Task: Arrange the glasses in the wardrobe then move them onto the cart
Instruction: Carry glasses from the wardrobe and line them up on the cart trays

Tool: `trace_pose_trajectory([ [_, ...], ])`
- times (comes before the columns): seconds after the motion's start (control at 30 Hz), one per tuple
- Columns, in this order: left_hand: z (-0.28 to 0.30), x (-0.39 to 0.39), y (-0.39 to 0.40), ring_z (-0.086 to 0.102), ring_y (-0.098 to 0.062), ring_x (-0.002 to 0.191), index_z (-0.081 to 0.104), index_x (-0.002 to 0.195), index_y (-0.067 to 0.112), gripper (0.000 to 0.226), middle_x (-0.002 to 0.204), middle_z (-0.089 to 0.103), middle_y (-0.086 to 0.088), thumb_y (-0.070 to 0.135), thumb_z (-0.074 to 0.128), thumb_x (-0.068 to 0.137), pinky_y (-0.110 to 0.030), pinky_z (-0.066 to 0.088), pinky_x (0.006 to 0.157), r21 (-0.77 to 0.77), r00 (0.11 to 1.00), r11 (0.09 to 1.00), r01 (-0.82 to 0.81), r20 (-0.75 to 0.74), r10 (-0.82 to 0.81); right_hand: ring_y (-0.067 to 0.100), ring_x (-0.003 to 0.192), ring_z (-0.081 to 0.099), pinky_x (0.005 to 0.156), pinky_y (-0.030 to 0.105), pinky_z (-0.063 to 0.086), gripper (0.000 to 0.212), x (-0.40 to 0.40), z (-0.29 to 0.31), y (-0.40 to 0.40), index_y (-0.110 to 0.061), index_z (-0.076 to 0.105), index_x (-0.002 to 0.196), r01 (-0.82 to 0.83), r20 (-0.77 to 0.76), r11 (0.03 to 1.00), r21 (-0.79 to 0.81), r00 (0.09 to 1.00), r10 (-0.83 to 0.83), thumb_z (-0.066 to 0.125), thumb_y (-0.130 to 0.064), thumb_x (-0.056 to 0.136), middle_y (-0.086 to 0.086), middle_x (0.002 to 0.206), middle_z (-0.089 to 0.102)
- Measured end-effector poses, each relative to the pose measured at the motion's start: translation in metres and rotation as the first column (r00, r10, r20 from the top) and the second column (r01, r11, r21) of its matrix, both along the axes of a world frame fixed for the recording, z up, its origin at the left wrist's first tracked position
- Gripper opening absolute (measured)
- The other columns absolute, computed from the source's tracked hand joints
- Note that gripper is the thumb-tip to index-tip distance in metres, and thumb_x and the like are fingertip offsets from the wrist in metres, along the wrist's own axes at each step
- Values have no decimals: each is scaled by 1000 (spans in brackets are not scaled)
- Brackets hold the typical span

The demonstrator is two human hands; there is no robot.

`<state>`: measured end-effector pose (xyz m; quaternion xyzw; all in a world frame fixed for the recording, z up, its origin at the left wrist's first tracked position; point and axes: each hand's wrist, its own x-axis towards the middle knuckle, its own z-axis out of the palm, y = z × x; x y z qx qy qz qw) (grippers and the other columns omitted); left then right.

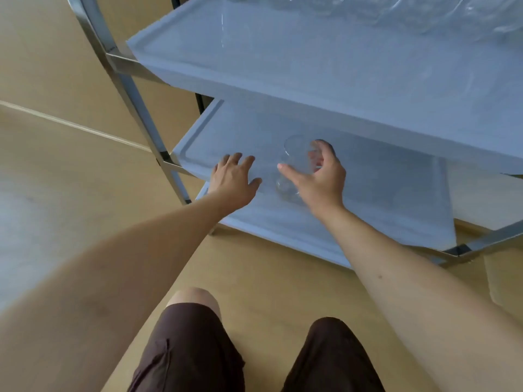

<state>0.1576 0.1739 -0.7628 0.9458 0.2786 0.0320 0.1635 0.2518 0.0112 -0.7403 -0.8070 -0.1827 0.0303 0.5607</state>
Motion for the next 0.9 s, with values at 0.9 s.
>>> trace_pose_trajectory([
  [0.9, -67, 84, 38, 43, -34, 129, 57, 131, 23, 53, 130, 58, -6, 57, 42, 95, -45, 31, 110, 136, 994, 989, -64, 93, 52, 15, 98, 60, 89, 26, 49, 90, 54, -81, 32, -20, 47, 136, 82, 104, 993, 86, 990, -91, 90, -49, 64, -1, 114, 60],
])
